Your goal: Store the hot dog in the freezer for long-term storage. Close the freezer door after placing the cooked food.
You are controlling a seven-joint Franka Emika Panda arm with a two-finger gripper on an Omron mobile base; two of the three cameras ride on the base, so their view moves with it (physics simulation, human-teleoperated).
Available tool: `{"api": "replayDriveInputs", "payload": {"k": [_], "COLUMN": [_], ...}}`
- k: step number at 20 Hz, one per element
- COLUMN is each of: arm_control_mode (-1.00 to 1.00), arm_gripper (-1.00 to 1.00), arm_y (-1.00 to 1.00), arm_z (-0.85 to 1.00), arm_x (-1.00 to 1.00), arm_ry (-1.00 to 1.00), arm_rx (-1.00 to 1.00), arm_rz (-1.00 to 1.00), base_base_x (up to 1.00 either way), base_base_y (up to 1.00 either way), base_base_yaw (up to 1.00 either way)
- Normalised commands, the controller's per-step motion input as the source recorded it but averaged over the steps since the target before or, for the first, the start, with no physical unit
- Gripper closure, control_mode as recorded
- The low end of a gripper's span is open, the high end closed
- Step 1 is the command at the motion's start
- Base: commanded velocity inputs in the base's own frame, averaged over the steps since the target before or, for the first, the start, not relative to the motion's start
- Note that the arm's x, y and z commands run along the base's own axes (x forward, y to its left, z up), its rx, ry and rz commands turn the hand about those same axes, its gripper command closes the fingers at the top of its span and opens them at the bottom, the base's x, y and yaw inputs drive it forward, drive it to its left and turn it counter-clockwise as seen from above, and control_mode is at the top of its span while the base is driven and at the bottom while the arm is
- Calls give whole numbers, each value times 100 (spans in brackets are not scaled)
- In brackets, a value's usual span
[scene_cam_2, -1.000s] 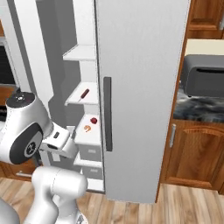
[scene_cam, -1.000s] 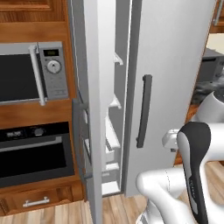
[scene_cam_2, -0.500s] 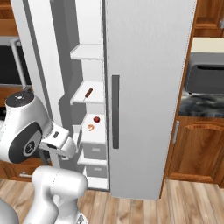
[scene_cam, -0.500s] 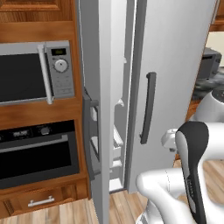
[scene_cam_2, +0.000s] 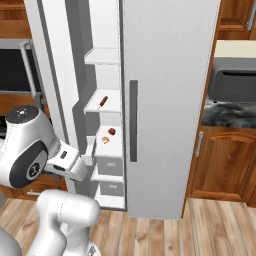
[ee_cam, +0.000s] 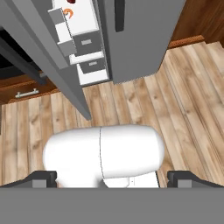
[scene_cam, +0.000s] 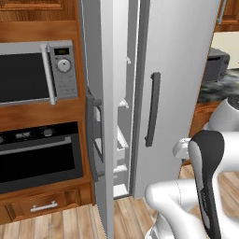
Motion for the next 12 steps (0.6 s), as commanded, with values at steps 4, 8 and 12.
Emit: {"api": "replayDriveInputs", "payload": {"k": [4,8,12], "arm_control_mode": [100,100,-100], "arm_gripper": [-100,-100,-100], "arm_y": [0,0,30], "arm_z": [0,0,18], "arm_x": [0,0,13], "arm_ry": [0,0,-20], "arm_rx": [0,0,-9], "arm_rz": [0,0,0], "base_base_x": [0,0,0], "base_base_y": [0,4,5], "base_base_yaw": [0,0,0]}}
